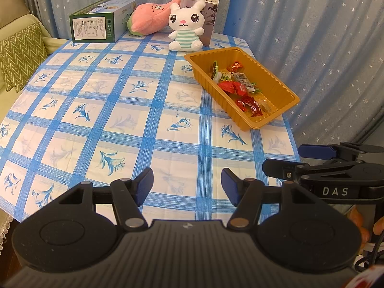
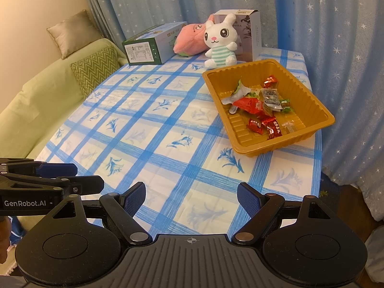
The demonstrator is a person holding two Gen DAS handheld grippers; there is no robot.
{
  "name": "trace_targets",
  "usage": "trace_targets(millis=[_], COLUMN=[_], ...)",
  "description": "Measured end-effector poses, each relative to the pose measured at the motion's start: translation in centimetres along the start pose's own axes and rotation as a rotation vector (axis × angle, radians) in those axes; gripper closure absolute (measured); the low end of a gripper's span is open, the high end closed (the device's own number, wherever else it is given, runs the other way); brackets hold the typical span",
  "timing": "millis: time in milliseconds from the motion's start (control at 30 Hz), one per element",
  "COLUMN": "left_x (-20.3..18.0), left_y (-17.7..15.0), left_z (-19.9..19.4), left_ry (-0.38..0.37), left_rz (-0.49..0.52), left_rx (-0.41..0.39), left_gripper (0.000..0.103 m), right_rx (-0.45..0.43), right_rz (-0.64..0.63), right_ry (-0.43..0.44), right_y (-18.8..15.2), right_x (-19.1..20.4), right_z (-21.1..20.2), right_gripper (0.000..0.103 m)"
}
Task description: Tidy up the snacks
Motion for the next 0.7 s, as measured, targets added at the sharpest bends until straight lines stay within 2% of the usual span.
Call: trace_targets(millis=[700], left_x=[0.22], left_y=[0.12], left_z=[0.03], left_ry=[0.000], left_rz=[-0.001], left_rx=[-0.004], left_gripper=[0.043], right_rx=[0.000], right_rz=[0.000], right_ry=[0.000], right_y=[0.08], right_x=[-0.15], right_z=[0.06], right_gripper=[0.020])
Point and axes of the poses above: each gripper's, at about its wrist camera, not at the fingertips, and z roughly the way its jaws point, x to its left, y to its top, the point moved 8 cm from there along z, roughly the way its jaws point, and after that the axes turned 15 degrees about z, right-handed, at the moved point
